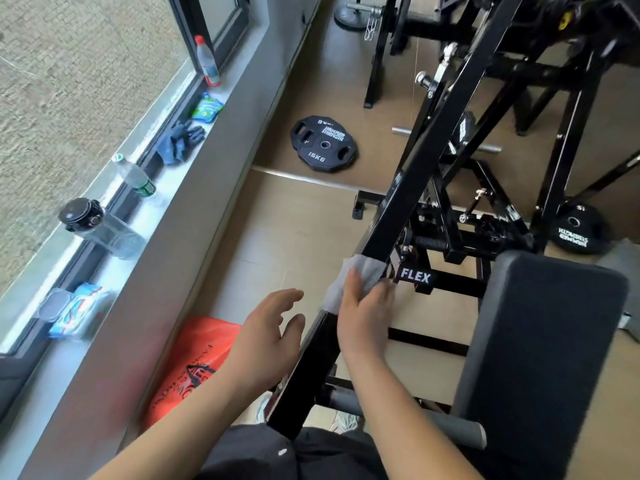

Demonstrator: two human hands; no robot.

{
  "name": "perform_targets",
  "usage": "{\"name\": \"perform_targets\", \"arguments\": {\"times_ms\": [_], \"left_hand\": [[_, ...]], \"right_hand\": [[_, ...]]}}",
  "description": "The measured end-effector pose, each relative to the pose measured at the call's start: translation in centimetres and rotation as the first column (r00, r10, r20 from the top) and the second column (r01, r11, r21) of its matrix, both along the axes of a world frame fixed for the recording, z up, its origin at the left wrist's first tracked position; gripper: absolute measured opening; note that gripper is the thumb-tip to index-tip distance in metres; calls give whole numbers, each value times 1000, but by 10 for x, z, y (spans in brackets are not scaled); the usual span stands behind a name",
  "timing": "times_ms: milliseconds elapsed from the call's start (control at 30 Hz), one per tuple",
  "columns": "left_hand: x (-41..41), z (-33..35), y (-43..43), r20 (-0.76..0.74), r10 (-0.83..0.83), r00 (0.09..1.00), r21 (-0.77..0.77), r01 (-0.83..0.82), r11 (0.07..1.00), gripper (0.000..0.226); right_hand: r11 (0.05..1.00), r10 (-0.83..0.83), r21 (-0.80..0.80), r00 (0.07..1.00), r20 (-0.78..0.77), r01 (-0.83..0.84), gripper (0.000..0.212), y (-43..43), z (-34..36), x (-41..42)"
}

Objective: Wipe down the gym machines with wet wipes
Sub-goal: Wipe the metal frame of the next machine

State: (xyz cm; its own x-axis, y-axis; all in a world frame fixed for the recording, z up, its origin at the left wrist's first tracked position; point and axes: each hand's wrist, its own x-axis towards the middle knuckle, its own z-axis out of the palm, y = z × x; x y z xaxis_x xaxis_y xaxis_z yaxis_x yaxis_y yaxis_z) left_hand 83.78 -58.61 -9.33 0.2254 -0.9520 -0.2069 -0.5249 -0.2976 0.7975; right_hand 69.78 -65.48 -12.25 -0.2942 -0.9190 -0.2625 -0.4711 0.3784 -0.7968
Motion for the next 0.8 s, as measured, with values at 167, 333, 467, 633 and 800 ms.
{"name": "perform_targets", "arguments": {"times_ms": [167,333,467,633,800], "left_hand": [[-2,0,-9,-41,45,998,12,-44,999,37],[-7,-2,-21,-40,48,998,6,-47,999,36],[-9,-3,-36,-38,45,998,3,-45,999,35],[-20,-7,-52,-59,33,998,-3,-33,999,37],[-23,-13,-61,-37,18,999,24,-17,1000,38]], "right_hand": [[987,160,6,973,-168,-161,80,8,10,24],[983,181,21,948,-261,-182,84,-50,11,12],[982,186,10,958,-218,-189,88,-118,13,-17],[940,321,9,876,-360,-340,76,-68,4,-13],[898,391,9,786,-479,-440,83,-42,-10,-6]]}}
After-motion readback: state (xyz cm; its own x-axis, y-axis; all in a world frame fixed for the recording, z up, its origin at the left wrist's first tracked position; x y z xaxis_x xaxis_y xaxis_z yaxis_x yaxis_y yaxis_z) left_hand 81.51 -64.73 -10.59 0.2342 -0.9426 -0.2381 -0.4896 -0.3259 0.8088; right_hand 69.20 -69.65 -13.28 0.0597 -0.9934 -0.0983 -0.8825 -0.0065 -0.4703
